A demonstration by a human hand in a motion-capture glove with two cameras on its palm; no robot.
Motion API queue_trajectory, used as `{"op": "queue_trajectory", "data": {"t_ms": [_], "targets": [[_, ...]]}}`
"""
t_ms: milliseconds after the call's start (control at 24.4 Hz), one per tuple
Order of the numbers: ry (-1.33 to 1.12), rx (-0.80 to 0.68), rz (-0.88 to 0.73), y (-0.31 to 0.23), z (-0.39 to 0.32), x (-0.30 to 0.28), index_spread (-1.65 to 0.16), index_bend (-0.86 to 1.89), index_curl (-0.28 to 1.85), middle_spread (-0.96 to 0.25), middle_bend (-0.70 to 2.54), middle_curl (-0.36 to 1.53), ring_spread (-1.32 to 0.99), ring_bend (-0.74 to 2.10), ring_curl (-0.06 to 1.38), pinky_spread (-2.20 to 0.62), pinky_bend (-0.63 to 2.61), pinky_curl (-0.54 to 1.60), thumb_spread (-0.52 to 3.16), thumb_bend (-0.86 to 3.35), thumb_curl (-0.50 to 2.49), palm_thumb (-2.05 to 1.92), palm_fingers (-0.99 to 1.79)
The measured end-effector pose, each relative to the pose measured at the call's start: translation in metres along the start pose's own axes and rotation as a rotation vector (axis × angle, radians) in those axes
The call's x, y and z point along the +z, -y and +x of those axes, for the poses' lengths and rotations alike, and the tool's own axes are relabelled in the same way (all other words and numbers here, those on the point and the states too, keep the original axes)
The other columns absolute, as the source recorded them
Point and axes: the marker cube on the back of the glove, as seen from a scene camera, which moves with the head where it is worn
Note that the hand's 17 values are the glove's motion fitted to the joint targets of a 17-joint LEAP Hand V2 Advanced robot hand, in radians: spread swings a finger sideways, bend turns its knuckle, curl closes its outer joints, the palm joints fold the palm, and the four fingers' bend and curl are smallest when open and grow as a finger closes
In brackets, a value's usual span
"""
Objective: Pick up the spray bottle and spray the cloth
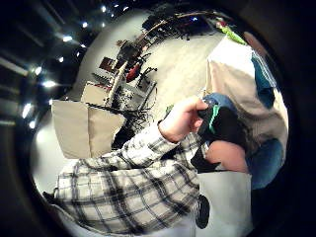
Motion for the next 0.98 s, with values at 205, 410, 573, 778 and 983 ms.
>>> {"op": "queue_trajectory", "data": {"t_ms": [205,410,573,778,983], "targets": [[0.009,-0.001,-0.006,-0.001,0.003,0.002,-0.17,0.27,0.15,0.01,0.28,0.11,0.06,0.27,0.1,0.12,0.17,0.08,0.6,0.41,0.17,0.59,0.31],[0.004,0.039,-0.008,0.001,0.021,0.005,-0.2,0.26,0.2,0.01,0.29,0.16,0.08,0.27,0.13,0.14,0.17,0.11,0.81,0.42,0.22,0.61,0.29],[0.019,0.139,0.013,0.008,0.059,-0.003,-0.22,0.26,0.23,0.01,0.28,0.18,0.09,0.27,0.15,0.15,0.17,0.13,0.92,0.41,0.26,0.62,0.28],[0.067,0.28,0.053,0.015,0.119,-0.015,-0.23,0.25,0.26,0.01,0.27,0.21,0.09,0.28,0.17,0.16,0.16,0.14,1.02,0.39,0.3,0.63,0.29],[0.138,0.439,0.111,0.022,0.192,-0.021,-0.23,0.23,0.28,0.01,0.26,0.23,0.08,0.33,0.19,0.17,0.16,0.16,1.09,0.37,0.33,0.64,0.33]]}}
